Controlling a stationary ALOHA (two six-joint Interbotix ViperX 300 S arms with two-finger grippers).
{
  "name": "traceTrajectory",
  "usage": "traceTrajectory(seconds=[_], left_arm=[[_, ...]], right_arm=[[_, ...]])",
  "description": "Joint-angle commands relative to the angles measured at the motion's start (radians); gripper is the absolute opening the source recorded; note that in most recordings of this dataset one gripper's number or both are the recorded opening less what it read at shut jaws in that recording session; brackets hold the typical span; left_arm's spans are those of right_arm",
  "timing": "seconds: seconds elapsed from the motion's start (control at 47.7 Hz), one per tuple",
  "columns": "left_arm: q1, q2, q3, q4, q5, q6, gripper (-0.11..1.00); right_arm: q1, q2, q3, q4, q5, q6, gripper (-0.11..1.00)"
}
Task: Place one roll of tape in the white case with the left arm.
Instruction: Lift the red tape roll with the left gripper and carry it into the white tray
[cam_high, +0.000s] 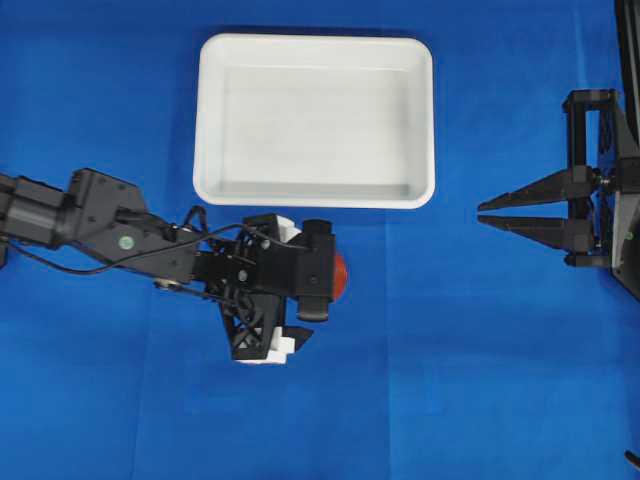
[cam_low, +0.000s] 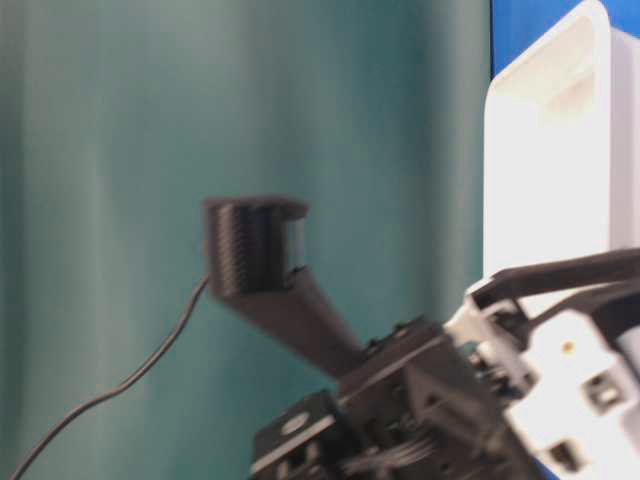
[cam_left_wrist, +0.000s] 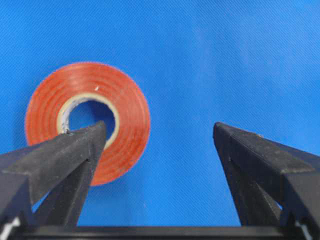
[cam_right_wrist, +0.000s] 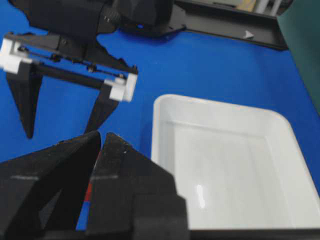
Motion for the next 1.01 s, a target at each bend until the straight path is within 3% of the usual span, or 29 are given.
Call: traceTrajectory(seconds=[0.0,0.503,0.587,0.755,0.985], left_arm=[[0.003,0.006,-0.037,0.003,-0.003,-0.002,0.92],[0.021,0.092,-0.066,0.003,0.031,-0.043,0.88],[0.026,0.091,-0.077,0.003,0.074,-0.054,0.73],[0.029,0.067,-0.123,0.009,0.163,-0.052,0.26],[0.04,-0.044,-0.16,0.043,0.27,-0.028,0.25]], right_arm=[[-0.003,0.006,-0.008,0.002,-0.003,0.002,-0.11],[-0.003,0.017,0.005,0.003,-0.003,0.003,-0.11],[-0.003,0.017,0.003,0.002,-0.003,0.003,-0.11],[-0.003,0.018,0.003,0.002,-0.005,0.003,-0.11],[-0.005,0.017,0.003,0.002,-0.003,0.003,-0.11]])
